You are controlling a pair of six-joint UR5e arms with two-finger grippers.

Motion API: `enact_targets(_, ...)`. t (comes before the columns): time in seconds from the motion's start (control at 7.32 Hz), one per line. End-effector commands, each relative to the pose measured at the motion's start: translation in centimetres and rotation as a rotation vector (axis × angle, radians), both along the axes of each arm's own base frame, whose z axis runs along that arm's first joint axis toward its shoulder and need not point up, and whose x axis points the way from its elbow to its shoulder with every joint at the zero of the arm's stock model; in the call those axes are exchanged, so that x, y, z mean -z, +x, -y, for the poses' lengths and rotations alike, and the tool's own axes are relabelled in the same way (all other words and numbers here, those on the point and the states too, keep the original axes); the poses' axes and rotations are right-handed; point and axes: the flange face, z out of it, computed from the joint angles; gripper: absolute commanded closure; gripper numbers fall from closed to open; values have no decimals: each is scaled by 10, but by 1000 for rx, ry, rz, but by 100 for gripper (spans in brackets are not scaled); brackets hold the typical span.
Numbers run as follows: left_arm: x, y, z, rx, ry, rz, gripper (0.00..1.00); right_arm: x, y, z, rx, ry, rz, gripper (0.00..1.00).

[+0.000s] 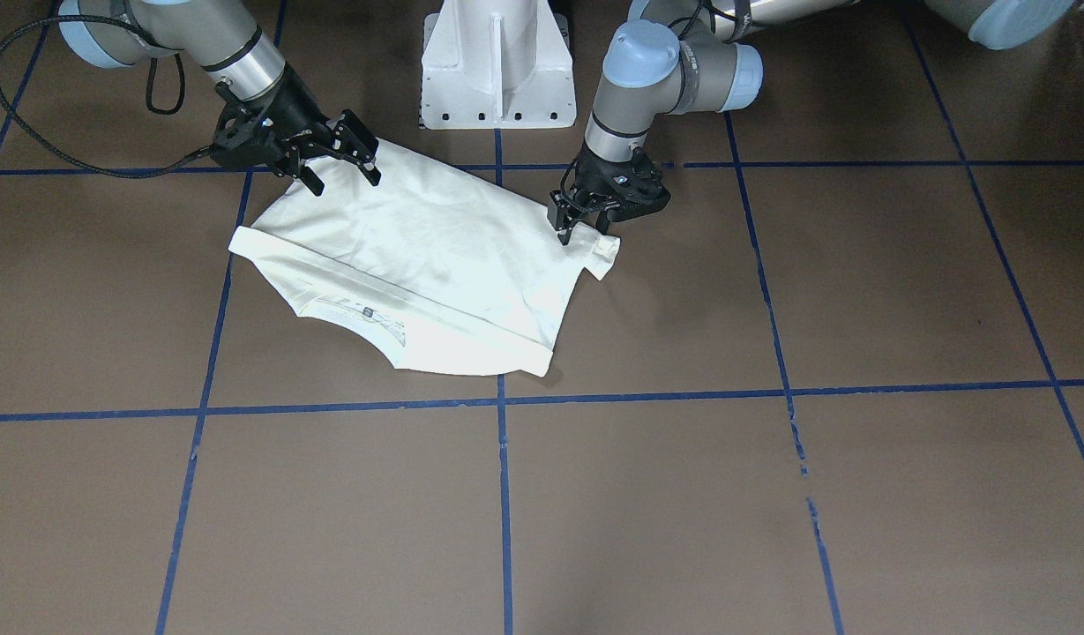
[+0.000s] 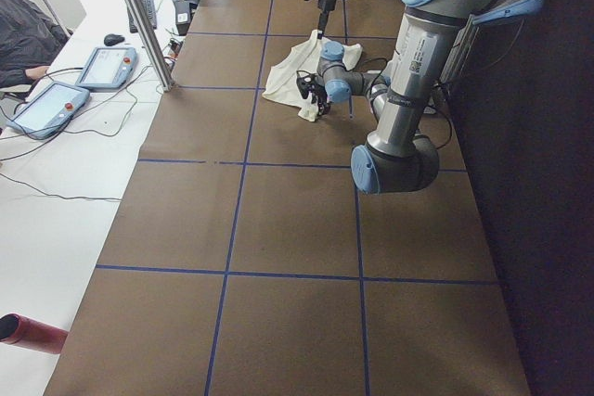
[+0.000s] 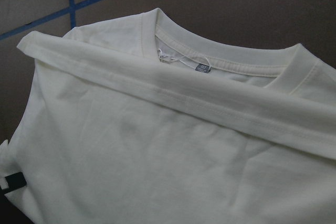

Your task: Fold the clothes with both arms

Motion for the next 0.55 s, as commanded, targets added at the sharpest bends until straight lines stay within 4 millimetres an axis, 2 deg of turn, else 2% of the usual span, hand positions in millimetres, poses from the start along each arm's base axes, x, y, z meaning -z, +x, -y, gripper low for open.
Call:
enact_targets(0.0, 0, 0, 1, 2, 2, 2, 100, 0, 1, 0, 1, -1, 1, 0)
enact_targets(0.14, 3, -2, 1, 1, 4, -2, 100, 0, 1, 0, 2, -1, 1, 0)
enact_targets(0.27, 5, -9, 10, 18, 6, -5, 100, 0, 1, 2, -2, -1, 0, 0)
enact_targets(0.41, 6, -29, 42, 66, 14, -3, 100, -1, 4, 4, -7, -3, -1, 0)
